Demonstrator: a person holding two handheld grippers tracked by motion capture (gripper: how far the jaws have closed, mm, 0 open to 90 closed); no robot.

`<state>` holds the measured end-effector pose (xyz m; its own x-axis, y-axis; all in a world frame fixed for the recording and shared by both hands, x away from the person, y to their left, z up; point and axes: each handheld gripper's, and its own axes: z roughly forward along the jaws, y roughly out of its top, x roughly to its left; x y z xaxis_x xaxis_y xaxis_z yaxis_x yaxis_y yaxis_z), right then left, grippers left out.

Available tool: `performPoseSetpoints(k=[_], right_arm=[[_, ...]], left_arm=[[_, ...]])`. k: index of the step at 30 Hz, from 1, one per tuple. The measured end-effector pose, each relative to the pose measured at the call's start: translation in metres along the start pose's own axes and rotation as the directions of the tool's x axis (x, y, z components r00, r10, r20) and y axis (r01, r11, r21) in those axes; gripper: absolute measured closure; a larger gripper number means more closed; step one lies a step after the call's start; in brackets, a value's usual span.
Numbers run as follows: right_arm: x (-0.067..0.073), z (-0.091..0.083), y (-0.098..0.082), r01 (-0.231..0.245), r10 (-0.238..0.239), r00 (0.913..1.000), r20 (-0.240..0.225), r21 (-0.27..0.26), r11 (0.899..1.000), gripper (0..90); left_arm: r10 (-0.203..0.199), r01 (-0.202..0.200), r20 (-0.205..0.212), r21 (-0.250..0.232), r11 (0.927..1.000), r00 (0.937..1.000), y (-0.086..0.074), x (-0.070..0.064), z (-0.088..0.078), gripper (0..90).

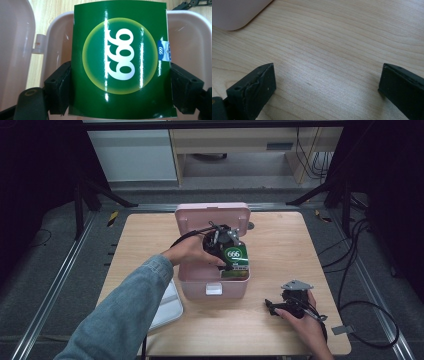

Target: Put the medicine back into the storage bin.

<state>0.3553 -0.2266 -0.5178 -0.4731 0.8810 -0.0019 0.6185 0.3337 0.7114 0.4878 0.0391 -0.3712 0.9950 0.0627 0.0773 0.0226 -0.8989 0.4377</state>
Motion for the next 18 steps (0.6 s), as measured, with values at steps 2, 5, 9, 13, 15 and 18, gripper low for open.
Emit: performPoseSetpoints(k=[2,5,9,13,15,18], right_arm=[[0.000,0.000,0.000,0.000,0.000,1.0000,0.000,0.000,1.000,1.2],[0.000,0.000,0.000,0.000,0.000,1.0000,0.000,0.000,1.000,1.2],[0.000,0.000,0.000,0.000,0.000,1.0000,0.000,0.000,1.000,1.2],[0.000,0.000,0.000,0.000,0.000,1.0000,0.000,0.001,1.000,1.2],[0.000,0.000,0.000,0.000,0.000,1.0000,0.000,0.001,1.000,1.1],[0.000,0.000,0.000,0.000,0.000,1.0000,0.000,0.001,1.000,1.2]], left_arm=[[0.003,-0.003,-0.002,0.005,1.0000,1.0000,0.000,0.000,0.002,17.7],[-0.001,0.001,-0.001,0.015,0.9999,1.0000,-0.001,0.000,0.006,17.7],[0.001,-0.002,0.002,0.023,0.9997,1.0000,-0.002,0.000,0.009,17.7],[0.000,0.000,0.005,0.040,0.9992,1.0000,-0.006,-0.001,0.017,17.6],[0.004,-0.004,0.005,0.044,0.9990,1.0000,-0.007,-0.001,0.019,17.6],[0.003,-0.003,0.009,0.050,0.9987,1.0000,-0.009,0.000,0.023,17.6]])
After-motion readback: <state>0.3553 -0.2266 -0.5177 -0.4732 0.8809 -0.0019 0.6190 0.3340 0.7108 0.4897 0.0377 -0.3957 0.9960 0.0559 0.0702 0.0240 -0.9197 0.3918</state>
